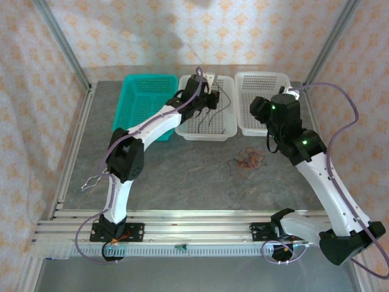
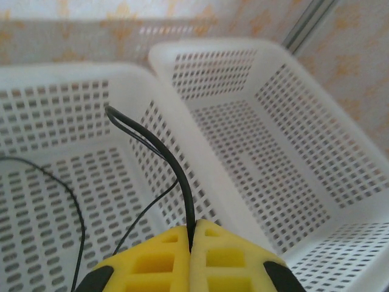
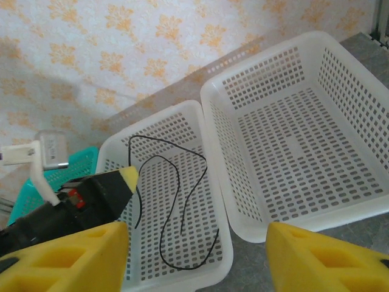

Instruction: Untangle the cables

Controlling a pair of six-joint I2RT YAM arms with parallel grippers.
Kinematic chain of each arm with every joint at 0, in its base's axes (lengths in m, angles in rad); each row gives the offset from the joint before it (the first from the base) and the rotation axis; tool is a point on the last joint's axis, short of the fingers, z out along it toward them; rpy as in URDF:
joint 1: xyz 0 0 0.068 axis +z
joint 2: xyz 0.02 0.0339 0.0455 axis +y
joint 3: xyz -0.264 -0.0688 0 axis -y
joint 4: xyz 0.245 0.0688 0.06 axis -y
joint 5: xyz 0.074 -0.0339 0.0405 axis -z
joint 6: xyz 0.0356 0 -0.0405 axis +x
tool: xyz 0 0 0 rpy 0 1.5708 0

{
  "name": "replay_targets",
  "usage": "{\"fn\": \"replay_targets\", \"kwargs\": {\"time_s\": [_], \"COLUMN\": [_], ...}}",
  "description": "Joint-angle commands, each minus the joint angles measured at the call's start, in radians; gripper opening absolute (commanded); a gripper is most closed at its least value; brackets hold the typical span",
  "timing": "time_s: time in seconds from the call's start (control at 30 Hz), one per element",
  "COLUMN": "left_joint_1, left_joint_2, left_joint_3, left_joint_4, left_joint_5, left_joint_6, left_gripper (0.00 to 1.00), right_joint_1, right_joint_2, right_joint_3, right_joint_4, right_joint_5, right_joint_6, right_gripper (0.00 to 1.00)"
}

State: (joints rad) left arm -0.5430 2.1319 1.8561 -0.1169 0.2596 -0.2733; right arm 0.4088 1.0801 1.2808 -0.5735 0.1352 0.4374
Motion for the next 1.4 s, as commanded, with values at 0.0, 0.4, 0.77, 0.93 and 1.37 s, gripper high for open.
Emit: {"fn": "replay_targets", "kwargs": {"time_s": [0.0,0.4,0.77,0.93,1.37], "left_joint_1": [0.006,0.037,0.046,0.047,0.004], "left_joint_2": [0.009,0.227,0.382,0.342,0.129], "left_joint_3": [0.050,0.299,0.504,0.499,0.399], "left_joint_4": [-0.069,-0.247,-0.394,-0.385,-0.462], "left_joint_5": [-0.067,-0.077,-0.094,-0.110,-0.239], "left_joint_6": [-0.056,-0.106,-0.075,-0.055,0.007], "left_gripper": [0.00,0.00,0.11,0.48,0.99], "right_joint_1": [-0.003,-0.008,-0.013,-0.013,-0.095], "right_joint_2": [-0.004,-0.073,-0.102,-0.099,-0.088], "right_joint_3": [-0.013,-0.185,-0.327,-0.352,-0.304], "right_joint_4": [0.024,0.064,0.059,0.043,-0.176], "right_joint_5": [0.026,0.020,-0.035,-0.024,0.012], "right_joint_6": [0.017,0.088,0.174,0.200,0.151], "right_gripper": [0.61,0.74,0.73,0.71,0.67]}}
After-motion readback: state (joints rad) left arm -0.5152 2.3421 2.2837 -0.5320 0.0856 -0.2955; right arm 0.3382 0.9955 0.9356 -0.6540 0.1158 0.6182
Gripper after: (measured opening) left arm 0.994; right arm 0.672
